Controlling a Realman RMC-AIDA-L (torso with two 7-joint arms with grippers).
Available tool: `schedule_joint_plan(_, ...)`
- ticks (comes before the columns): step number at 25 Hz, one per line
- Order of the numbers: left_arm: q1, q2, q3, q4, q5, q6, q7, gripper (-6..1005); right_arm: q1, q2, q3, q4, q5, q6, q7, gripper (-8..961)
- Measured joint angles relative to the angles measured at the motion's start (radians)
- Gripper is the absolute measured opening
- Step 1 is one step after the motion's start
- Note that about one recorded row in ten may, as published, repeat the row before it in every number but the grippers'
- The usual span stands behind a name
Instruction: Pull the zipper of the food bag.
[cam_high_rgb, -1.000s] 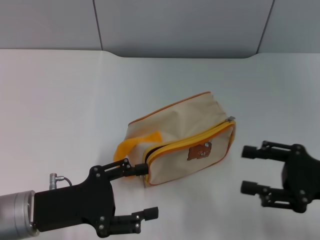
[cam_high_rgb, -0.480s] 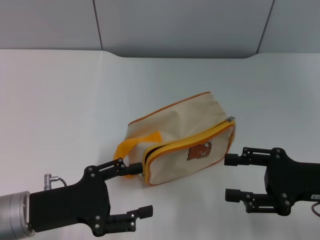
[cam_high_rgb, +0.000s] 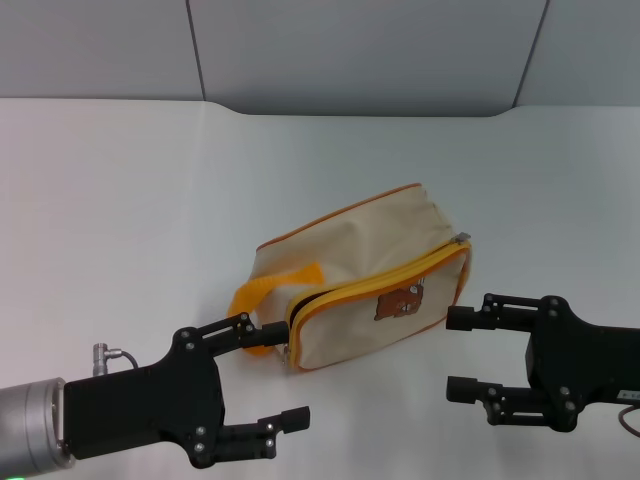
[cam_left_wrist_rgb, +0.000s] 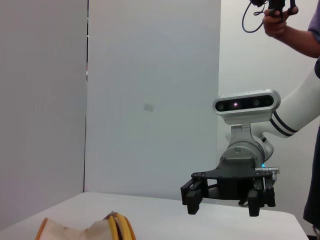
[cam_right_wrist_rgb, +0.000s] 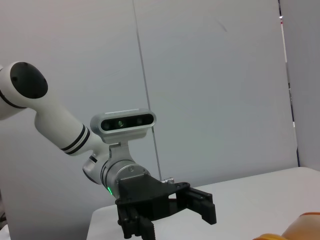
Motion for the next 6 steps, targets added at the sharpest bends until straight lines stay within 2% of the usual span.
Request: schedule_joint_plan(6, -0.001, -0.001, 0.000, -0.001, 0.000, 0.000, 0.000, 813, 0.001, 0.004, 0.000, -0.001, 0.000, 0.013, -0.002, 695)
